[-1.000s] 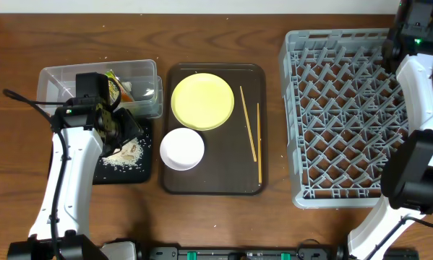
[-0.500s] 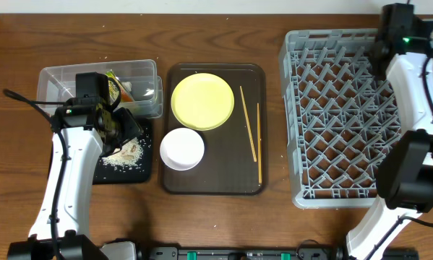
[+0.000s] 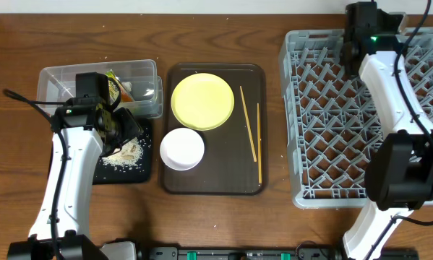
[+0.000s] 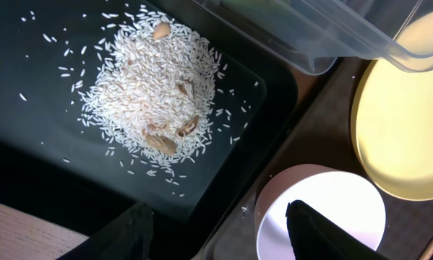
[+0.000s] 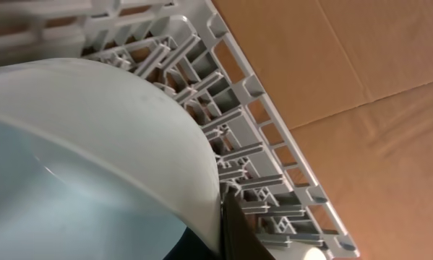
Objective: Sort waste into correct bins and load items into the dishwasher rack
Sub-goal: 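Lower the light-blue bowl into the rack's upper area and open the right gripper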
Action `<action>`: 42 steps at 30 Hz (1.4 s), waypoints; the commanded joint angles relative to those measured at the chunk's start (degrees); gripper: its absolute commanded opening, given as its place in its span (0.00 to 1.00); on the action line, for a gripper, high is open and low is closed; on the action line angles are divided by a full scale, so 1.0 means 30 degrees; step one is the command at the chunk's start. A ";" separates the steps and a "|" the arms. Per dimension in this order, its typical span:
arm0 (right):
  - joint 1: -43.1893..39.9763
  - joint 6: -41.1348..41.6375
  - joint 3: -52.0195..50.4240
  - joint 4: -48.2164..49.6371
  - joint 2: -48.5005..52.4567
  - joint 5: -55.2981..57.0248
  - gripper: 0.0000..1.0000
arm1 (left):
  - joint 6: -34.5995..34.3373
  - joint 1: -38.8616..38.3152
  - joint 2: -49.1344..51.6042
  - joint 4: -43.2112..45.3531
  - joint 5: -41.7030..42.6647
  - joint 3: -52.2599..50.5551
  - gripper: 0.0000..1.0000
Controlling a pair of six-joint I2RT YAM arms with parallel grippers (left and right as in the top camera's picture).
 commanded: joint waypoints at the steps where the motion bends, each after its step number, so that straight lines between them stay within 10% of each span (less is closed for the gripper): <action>1: 0.0495 0.1486 -0.0350 0.0066 -0.0146 0.0714 0.01 | -0.0248 0.0095 -0.0197 -0.0051 -0.0226 0.0080 0.62; 42: 0.2455 0.2200 -0.4743 0.2120 0.0058 0.4269 0.01 | -0.0248 0.0095 -0.0197 -0.0117 -0.0233 0.0080 0.63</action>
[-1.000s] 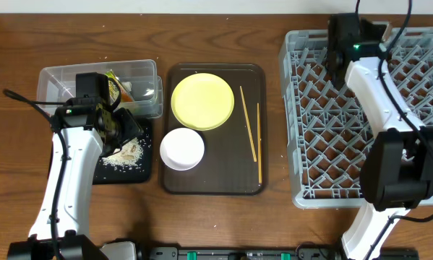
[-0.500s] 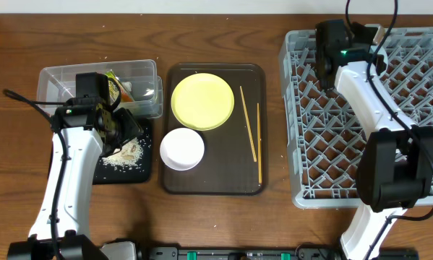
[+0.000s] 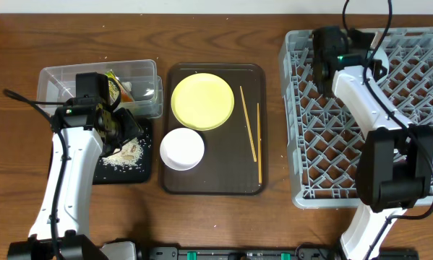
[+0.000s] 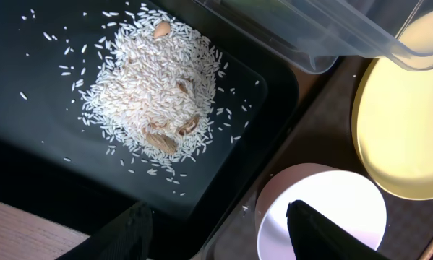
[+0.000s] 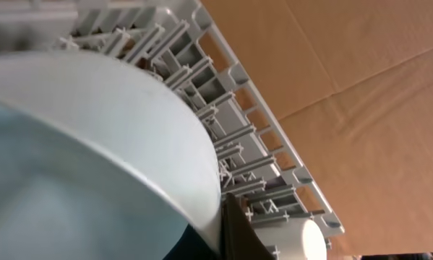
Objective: Sort waste into correct bins and load items into the dishwasher rack
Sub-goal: 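Lower the light-blue bowl into the rack's upper area and open the right gripper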
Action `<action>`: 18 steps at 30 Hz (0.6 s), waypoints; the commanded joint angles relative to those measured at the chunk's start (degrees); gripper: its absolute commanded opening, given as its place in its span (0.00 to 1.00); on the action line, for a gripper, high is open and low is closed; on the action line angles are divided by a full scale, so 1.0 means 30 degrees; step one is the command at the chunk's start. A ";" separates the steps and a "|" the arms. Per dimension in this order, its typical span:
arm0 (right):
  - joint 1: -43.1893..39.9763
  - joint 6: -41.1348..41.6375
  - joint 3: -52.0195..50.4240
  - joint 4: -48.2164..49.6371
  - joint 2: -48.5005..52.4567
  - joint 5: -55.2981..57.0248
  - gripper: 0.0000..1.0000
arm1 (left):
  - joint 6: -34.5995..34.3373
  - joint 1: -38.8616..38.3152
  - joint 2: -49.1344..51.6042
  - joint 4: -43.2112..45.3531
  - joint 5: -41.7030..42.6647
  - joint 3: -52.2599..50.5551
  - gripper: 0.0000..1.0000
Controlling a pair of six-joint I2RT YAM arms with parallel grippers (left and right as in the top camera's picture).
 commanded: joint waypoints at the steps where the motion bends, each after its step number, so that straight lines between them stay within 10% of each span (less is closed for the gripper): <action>1: 0.0459 0.0277 -0.0750 -0.0124 0.0058 -0.0036 0.01 | -0.0248 0.0095 -0.0197 -0.0058 -0.0226 0.0080 0.63; 7: 0.1384 0.0262 -0.0809 -0.1188 0.0058 -0.0765 0.01 | -0.0248 0.0095 -0.0197 -0.0051 -0.0233 0.0080 0.63; 18: 0.2718 0.0270 -0.0772 -0.3045 -0.0568 -0.5355 0.37 | -0.0240 0.0095 -0.0197 -0.0058 -0.0233 0.0080 0.63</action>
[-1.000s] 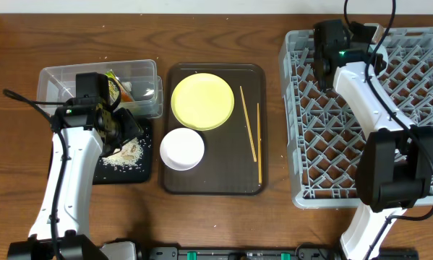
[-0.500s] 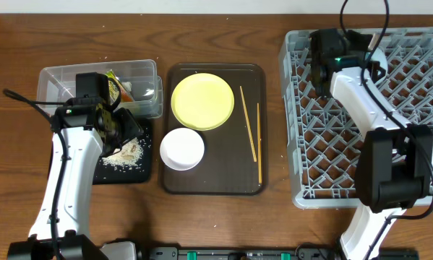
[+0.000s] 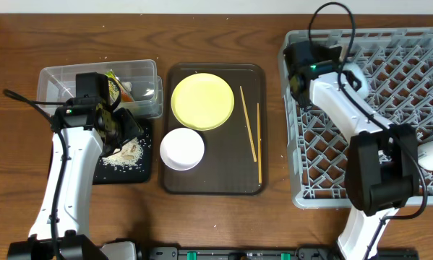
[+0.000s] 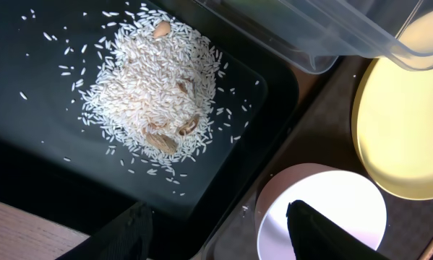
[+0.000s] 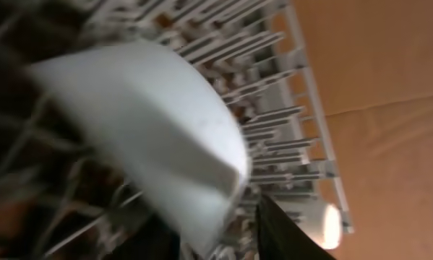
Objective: Sort waste into correct bins and load items into the dishwasher rack
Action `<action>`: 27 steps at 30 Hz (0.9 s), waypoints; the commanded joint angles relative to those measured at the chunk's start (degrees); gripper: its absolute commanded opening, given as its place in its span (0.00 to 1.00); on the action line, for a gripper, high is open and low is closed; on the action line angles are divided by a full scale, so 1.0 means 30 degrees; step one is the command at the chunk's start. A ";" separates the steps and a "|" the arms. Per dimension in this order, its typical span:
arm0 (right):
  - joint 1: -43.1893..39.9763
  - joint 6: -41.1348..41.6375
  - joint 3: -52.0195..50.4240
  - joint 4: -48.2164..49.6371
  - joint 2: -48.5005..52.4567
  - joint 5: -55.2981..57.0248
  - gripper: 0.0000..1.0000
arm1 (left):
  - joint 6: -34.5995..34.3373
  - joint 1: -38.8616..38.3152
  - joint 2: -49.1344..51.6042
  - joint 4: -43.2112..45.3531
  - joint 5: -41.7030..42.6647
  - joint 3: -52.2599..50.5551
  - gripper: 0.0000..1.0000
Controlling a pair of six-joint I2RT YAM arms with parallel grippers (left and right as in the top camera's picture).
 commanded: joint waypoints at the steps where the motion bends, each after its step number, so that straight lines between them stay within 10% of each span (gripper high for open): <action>1: 0.0146 0.0189 -0.0044 -0.0087 -0.0809 -0.3038 0.40 | -0.0248 0.0095 -0.0197 -0.0058 -0.0233 0.0080 0.63; 10: -0.0379 0.0175 -0.0044 -0.0831 -0.5056 -0.7089 0.72 | -0.0248 0.0095 -0.0197 -0.0058 -0.0233 0.0080 0.63; 27: -0.9362 0.1260 -0.0044 -0.5814 -0.7118 -1.5212 0.88 | -0.0248 0.0095 -0.0197 -0.0044 -0.0233 0.0080 0.63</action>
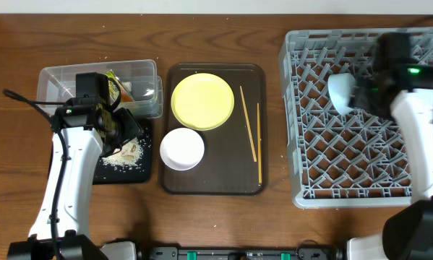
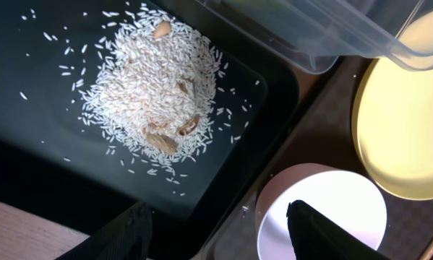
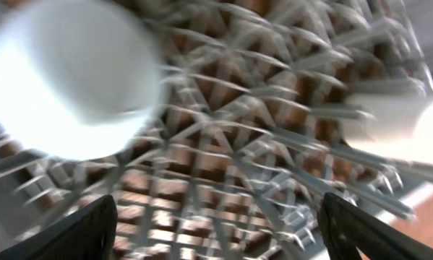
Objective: Sort waste into correct bins and load items into the dishwasher rack
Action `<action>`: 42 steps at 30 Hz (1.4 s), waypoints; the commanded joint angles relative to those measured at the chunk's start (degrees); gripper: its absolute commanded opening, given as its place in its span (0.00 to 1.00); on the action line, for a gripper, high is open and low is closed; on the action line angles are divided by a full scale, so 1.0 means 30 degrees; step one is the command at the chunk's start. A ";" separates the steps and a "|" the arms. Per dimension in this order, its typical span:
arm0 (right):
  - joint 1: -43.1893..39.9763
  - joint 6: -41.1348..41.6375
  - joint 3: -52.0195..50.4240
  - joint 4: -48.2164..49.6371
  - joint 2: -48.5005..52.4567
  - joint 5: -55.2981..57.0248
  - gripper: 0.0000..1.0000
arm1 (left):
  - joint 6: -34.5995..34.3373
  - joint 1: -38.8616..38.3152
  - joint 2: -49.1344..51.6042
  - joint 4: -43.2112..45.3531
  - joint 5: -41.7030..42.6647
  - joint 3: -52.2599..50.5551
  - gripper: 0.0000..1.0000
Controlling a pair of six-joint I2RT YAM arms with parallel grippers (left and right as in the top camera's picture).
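Observation:
A white bowl (image 1: 340, 92) lies in the grey dishwasher rack (image 1: 324, 166), in its back left part; the right wrist view shows this bowl (image 3: 64, 79) blurred. Just right of it my right gripper (image 3: 220, 231) hangs open and empty over the rack grid. On the brown tray (image 1: 223, 180) sit a yellow plate (image 1: 202, 101), another white bowl (image 1: 182, 149) and two chopsticks (image 1: 249, 123). My left gripper (image 2: 220, 231) stands open and empty above the edge of the black bin (image 2: 50, 166), which holds rice (image 2: 151, 87).
A clear container (image 1: 61, 79) with wrappers stands behind the black bin (image 1: 147, 173) at the left. A white cup (image 3: 411, 123) lies in the rack near its right side. The right arm (image 1: 418, 137) stretches over the rack's right half.
My right gripper was at the rack's back left corner with the white bowl. Now it is open further right, and the bowl lies in the rack. The left arm is unchanged.
My right gripper was shut on a white bowl at the rack's back edge, right of the middle. It was then further left along the back, then at the back left corner. Now the bowl rests in the rack. The left gripper stayed open over the black bin.

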 commanded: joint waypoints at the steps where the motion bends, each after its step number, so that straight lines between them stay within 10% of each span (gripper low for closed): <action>1: -0.2521 0.0619 0.0044 -0.0379 -0.0087 -0.0729 0.89 | -0.0240 0.0095 -0.0197 -0.0015 -0.0240 0.0080 0.63; 18: -1.1307 0.0168 0.0036 0.0663 0.0634 -0.1858 0.95 | -0.0240 0.0095 -0.0197 0.0102 -0.0240 0.0080 0.64; 42: -1.2043 -0.0823 -0.0022 0.2834 0.4415 -0.3563 0.92 | -0.0240 0.0095 -0.0197 0.0168 -0.0240 0.0080 0.64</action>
